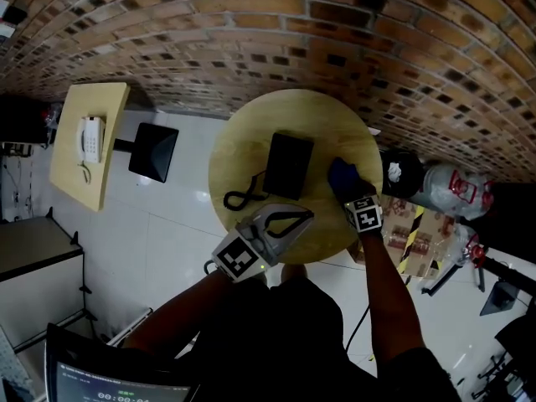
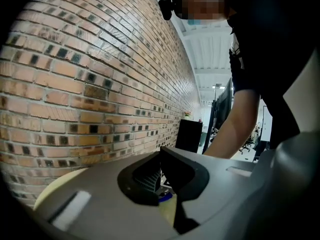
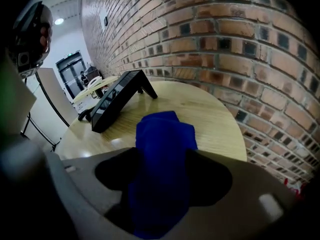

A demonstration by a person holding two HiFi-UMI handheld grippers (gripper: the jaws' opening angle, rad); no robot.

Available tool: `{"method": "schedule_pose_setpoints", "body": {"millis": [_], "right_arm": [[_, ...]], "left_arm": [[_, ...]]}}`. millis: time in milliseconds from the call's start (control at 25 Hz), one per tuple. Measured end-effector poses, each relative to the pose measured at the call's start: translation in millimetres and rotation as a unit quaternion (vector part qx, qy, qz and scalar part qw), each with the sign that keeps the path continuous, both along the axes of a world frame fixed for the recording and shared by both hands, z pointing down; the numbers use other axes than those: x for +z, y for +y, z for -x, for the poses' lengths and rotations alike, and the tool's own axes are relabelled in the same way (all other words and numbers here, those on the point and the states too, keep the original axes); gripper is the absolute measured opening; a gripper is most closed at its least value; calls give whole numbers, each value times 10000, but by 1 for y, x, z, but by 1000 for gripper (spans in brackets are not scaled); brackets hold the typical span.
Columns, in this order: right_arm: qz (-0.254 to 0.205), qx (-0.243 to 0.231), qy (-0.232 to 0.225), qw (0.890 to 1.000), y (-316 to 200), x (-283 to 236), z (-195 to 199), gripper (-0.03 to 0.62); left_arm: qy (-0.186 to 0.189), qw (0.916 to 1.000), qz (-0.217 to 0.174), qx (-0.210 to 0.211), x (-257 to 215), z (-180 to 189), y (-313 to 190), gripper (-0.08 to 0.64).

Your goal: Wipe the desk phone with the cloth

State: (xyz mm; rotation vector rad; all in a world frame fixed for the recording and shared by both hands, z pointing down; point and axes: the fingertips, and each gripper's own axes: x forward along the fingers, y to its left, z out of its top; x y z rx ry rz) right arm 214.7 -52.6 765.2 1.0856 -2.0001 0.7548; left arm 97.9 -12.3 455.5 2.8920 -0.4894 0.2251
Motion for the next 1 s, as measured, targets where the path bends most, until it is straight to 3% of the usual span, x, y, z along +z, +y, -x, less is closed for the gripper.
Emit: {"method": "schedule_pose_setpoints", "body": {"millis": [240,360,440,720,1000], "right_arm": [[2,50,181,9998,-3,-2,-2,273],[24,96,168,9998,-5,2,-7,150],[38,160,104,9998,-7,5,-11,113],[130,266,42,9996,-8,-2,-11,92],[-782,-348,-236,9961,-58,-80,42,91]], "left_arm": [[-10,9999,52,-99,0,5,-2,2],[-22,9999,51,-113,0,7,-2,2],[-5,9999,31,-129,0,8,-1,2],[46,9996,30,-270,-4,24,1,2],[54,9990,-149,-428,-15,46,3,2]]}}
